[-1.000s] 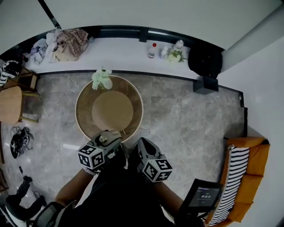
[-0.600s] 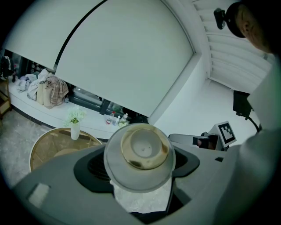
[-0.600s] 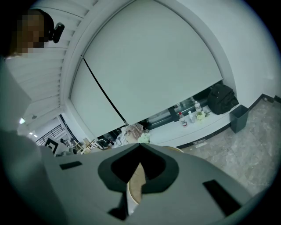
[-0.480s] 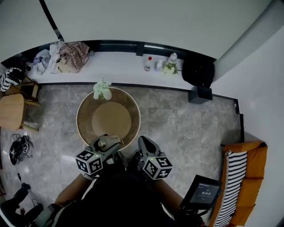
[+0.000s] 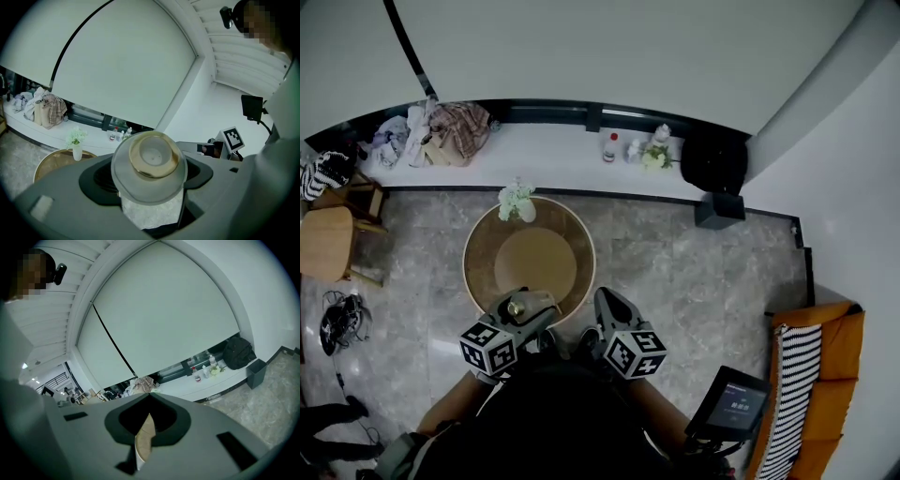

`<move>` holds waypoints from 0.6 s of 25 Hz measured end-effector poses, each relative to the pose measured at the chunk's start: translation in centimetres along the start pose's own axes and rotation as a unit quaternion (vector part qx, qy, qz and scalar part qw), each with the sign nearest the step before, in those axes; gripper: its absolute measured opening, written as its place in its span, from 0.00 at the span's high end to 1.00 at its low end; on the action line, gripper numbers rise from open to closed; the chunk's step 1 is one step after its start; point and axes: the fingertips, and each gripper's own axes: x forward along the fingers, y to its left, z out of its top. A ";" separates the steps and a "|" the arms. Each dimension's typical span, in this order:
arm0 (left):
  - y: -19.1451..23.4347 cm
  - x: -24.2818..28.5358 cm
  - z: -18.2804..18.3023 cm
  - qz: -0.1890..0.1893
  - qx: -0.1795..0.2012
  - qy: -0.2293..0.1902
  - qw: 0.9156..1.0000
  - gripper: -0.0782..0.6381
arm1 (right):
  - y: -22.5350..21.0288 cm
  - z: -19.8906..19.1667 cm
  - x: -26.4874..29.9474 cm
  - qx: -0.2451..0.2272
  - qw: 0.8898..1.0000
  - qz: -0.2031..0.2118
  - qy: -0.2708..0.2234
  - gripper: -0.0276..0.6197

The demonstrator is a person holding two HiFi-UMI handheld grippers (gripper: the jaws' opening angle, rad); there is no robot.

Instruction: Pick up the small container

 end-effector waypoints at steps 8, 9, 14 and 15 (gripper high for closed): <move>0.2 -0.6 0.9 -0.004 -0.001 -0.013 1.000 0.41 | 0.5 0.7 -0.2 -0.008 1.000 -0.002 -0.010 0.96; 0.3 -0.6 1.2 -0.005 0.000 -0.014 1.000 0.41 | 0.6 0.9 -0.2 -0.009 1.000 -0.003 -0.012 0.96; 0.6 -0.8 1.7 -0.005 -0.002 -0.020 1.000 0.41 | 0.9 1.5 -0.2 -0.015 1.000 -0.005 -0.014 0.96; 0.7 -0.9 1.8 -0.004 -0.003 -0.020 1.000 0.41 | 1.0 1.6 -0.2 -0.017 1.000 -0.005 -0.014 0.96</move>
